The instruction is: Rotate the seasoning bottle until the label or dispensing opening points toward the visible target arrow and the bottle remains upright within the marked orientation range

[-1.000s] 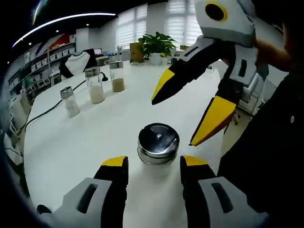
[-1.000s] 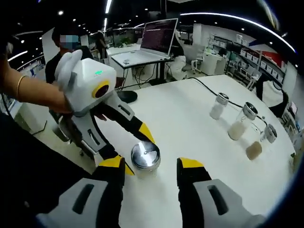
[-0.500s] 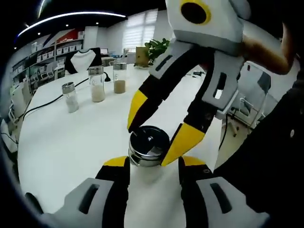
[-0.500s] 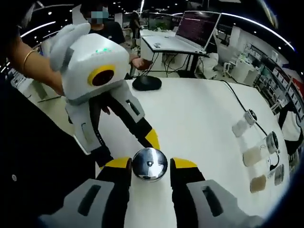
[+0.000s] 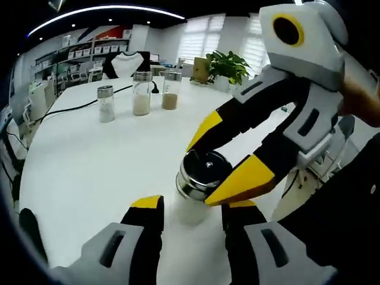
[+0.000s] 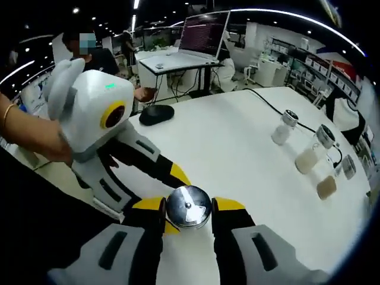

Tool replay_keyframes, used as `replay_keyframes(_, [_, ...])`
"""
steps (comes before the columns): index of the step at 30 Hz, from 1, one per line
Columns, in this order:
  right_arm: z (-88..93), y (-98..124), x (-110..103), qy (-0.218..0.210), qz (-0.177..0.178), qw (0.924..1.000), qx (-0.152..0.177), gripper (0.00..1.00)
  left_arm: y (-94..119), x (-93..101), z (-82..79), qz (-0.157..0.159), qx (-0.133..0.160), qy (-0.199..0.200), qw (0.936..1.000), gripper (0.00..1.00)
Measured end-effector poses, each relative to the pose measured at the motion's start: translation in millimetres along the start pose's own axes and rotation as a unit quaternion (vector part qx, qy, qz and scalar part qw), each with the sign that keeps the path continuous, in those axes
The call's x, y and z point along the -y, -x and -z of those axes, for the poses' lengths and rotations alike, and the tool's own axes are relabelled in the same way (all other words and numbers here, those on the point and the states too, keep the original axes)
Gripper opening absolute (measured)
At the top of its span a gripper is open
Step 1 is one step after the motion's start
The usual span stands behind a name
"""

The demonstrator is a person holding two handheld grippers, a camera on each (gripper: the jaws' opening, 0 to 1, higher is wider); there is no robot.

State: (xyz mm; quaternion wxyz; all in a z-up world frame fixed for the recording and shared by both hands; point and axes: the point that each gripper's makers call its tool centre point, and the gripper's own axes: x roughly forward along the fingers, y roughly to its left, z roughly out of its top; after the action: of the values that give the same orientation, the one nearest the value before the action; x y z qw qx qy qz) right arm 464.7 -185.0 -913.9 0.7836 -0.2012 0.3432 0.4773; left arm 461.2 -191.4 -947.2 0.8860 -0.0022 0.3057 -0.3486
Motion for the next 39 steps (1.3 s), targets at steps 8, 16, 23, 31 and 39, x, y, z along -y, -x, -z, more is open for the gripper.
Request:
replay_keyframes(8, [1.1, 2, 3, -0.063, 0.044, 0.9967, 0.028, 0.28, -9, 11.9, -2.8, -0.028, 0.005, 0.002, 0.9996, 0.41])
replay_keyframes(16, [7.8, 9, 4, -0.1, 0.043, 0.9935, 0.034, 0.28, -20, 12.8, -8.7, -0.033, 0.0, -0.028, 0.9991, 0.4])
replay_keyframes(23, [12.3, 15, -1, -0.124, 0.03, 0.9908, 0.044, 0.27, -18, 13.1, -5.2, 0.008, -0.019, -0.048, 0.9986, 0.4])
replay_keyframes(31, [7.8, 16, -16, -0.122, -0.003, 0.9914, 0.047, 0.28, 0, -0.9, 3.0, -0.006, -0.028, -0.04, 0.9988, 0.4])
replay_keyframes(39, [-4.9, 10, -37, -0.108, -0.045, 0.9915, 0.058, 0.28, 21, -17.6, 9.6, -0.042, -0.019, -0.005, 0.9989, 0.39])
